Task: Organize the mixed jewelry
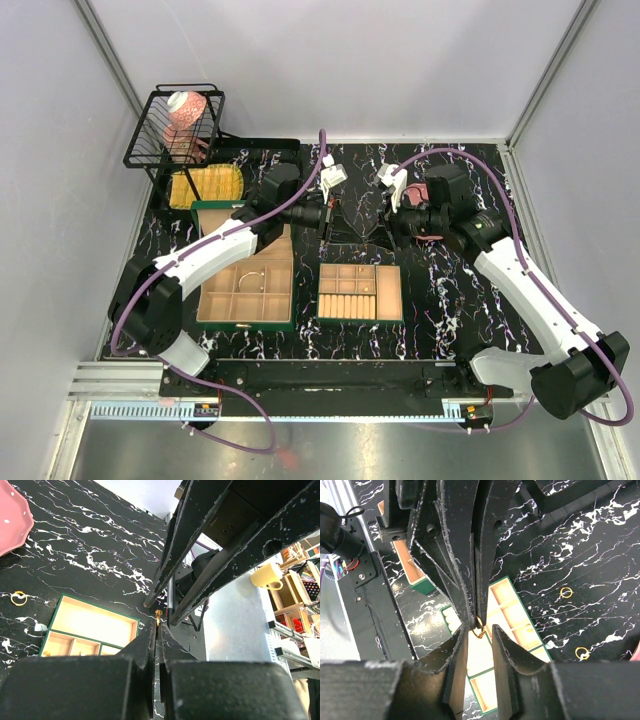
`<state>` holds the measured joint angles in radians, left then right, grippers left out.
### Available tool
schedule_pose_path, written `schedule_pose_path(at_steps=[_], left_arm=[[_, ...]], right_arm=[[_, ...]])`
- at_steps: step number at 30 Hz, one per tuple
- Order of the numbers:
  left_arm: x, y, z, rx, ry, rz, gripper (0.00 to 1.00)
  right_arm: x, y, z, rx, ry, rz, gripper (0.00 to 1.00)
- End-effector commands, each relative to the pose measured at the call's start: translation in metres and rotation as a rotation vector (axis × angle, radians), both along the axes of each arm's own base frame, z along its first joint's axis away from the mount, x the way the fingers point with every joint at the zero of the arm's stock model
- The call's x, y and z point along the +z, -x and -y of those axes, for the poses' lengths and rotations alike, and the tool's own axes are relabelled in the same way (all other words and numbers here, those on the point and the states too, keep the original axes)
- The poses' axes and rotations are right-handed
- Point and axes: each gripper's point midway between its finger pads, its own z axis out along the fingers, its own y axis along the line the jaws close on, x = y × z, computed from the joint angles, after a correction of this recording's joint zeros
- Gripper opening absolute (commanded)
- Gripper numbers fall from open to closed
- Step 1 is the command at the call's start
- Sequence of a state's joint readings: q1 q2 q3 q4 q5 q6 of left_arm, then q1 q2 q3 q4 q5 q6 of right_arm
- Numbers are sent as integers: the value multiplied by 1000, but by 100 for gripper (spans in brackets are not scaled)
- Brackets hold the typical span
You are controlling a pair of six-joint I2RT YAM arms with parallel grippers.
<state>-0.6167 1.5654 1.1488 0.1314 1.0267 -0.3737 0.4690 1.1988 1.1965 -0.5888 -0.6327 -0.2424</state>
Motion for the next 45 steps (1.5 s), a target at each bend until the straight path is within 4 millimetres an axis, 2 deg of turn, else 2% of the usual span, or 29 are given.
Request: schedule_pose_path(at_steps=[1, 24, 32, 34, 38, 39, 45], left_arm=[[27, 7, -3, -37, 78, 97, 0], [32, 10, -3, -47, 103, 94, 0], [33, 9, -2, -46, 107, 88, 0], [35, 9, -2, -44, 109, 90, 0], [32, 6, -3, -27, 99, 92, 14], [32, 5, -4, -23, 97, 94, 22], [26, -9, -15, 44, 59, 117, 42]], right_arm=[[9, 7, -2, 46, -21, 16, 30], [7, 12, -7, 82, -34, -12, 18], [8, 11, -10, 97, -42, -24, 0], [8, 11, -10, 93, -41, -26, 0], [8, 9, -6, 69, -31, -14, 0], [8, 9, -5, 64, -26, -7, 0], [7, 5, 5, 9, 3, 27, 0]])
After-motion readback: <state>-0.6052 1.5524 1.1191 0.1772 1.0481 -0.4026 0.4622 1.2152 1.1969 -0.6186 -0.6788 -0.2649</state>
